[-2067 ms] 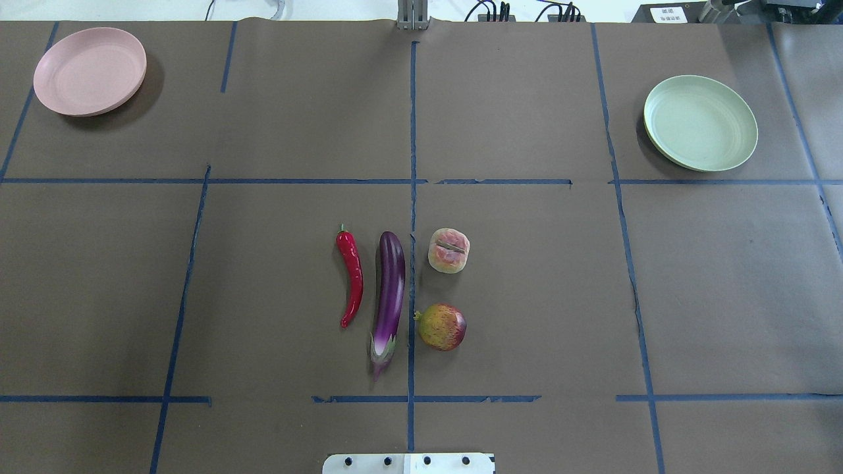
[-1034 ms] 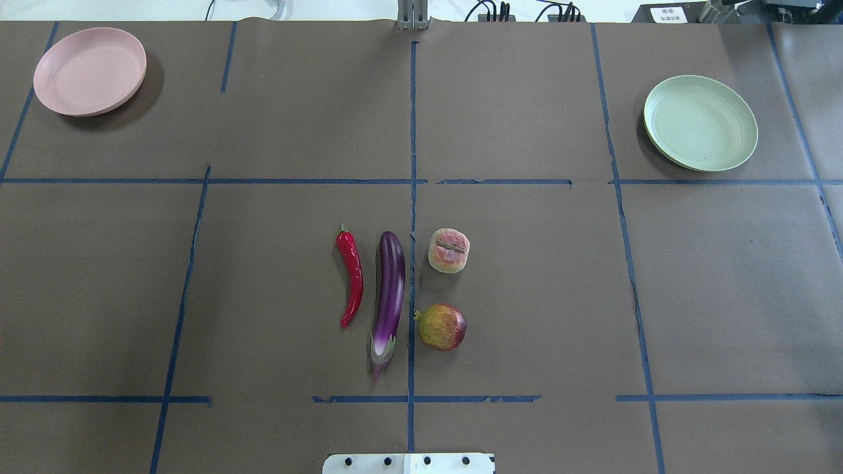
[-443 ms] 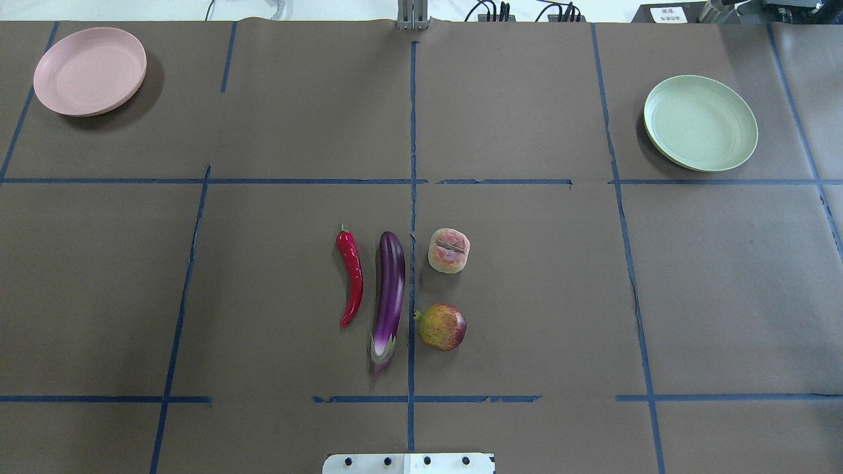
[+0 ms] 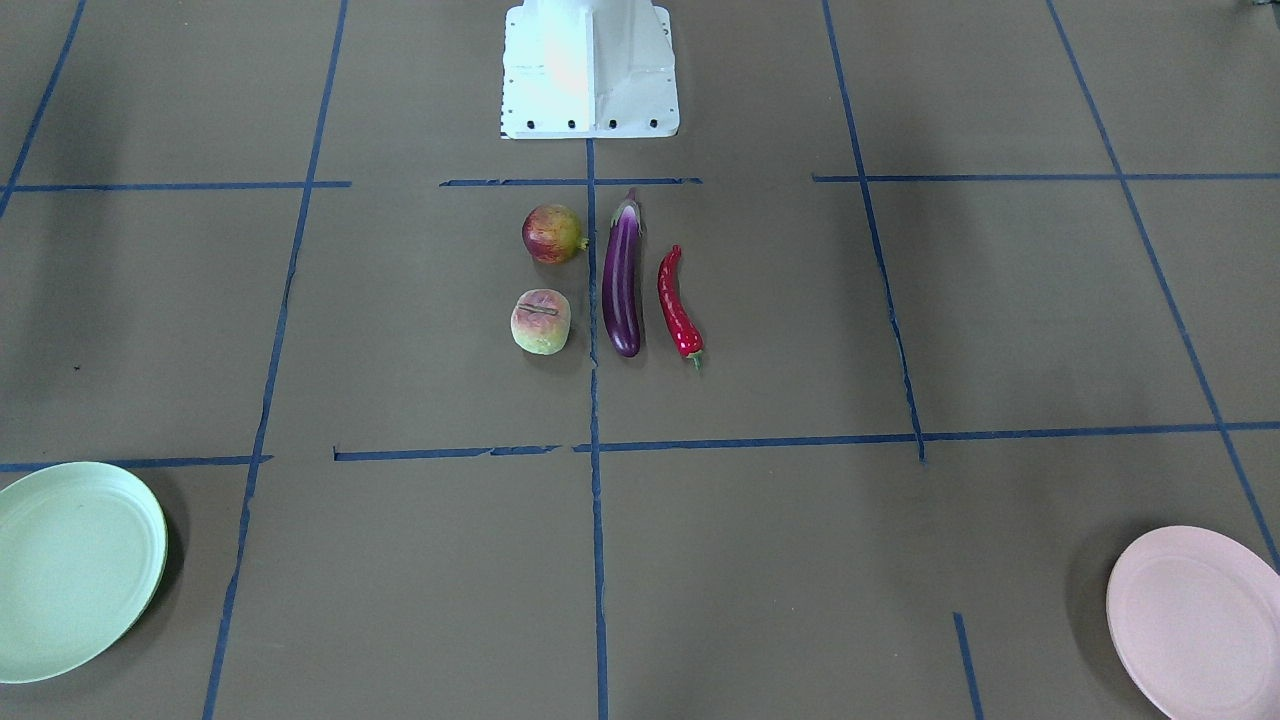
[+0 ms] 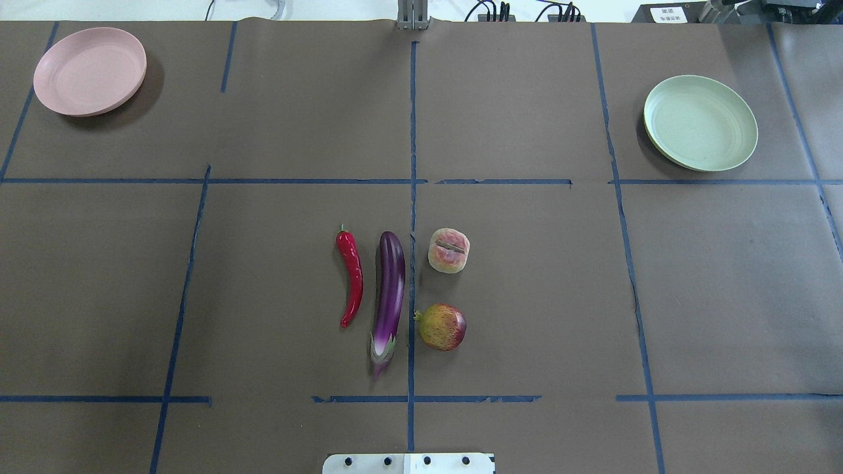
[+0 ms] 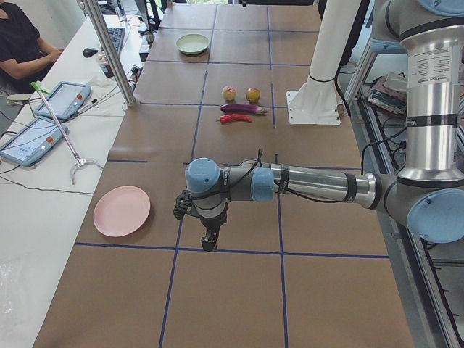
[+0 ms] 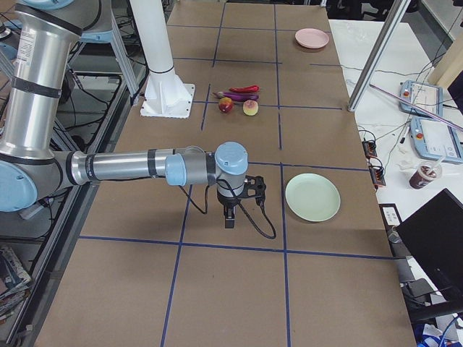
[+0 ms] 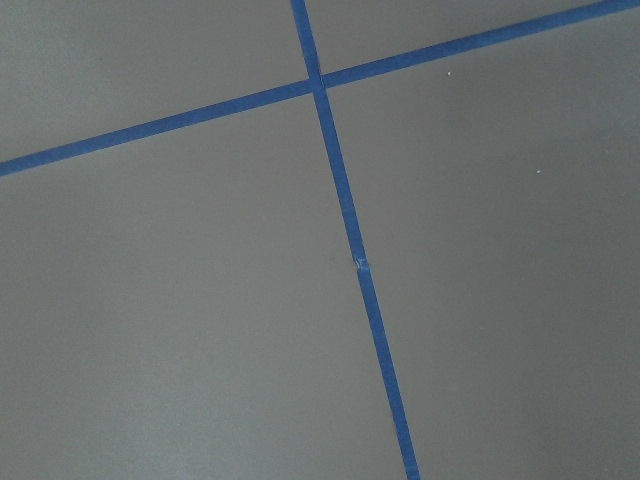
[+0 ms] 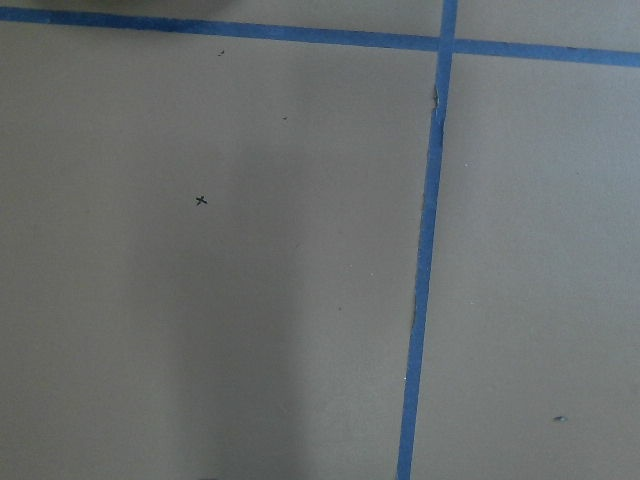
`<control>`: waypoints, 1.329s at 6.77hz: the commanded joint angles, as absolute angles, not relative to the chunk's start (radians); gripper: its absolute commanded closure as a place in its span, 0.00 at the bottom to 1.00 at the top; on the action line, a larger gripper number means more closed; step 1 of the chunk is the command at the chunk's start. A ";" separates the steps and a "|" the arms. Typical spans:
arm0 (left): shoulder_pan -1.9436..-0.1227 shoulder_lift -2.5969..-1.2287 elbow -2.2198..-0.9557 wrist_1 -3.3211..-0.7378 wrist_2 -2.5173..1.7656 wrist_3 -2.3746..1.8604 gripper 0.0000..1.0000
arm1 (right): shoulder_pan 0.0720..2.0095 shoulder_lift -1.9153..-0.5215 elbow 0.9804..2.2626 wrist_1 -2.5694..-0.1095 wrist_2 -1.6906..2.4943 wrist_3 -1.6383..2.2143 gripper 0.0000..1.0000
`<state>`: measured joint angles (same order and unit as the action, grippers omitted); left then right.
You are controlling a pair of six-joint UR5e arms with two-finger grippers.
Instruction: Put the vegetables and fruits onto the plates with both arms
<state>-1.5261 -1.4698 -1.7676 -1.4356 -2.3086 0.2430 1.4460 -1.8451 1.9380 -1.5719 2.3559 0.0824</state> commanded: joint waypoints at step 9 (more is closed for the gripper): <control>-1.525 -1.470 -1.776 -1.437 -2.309 0.242 0.00 | 0.738 -1.254 1.935 -1.318 2.115 1.351 0.01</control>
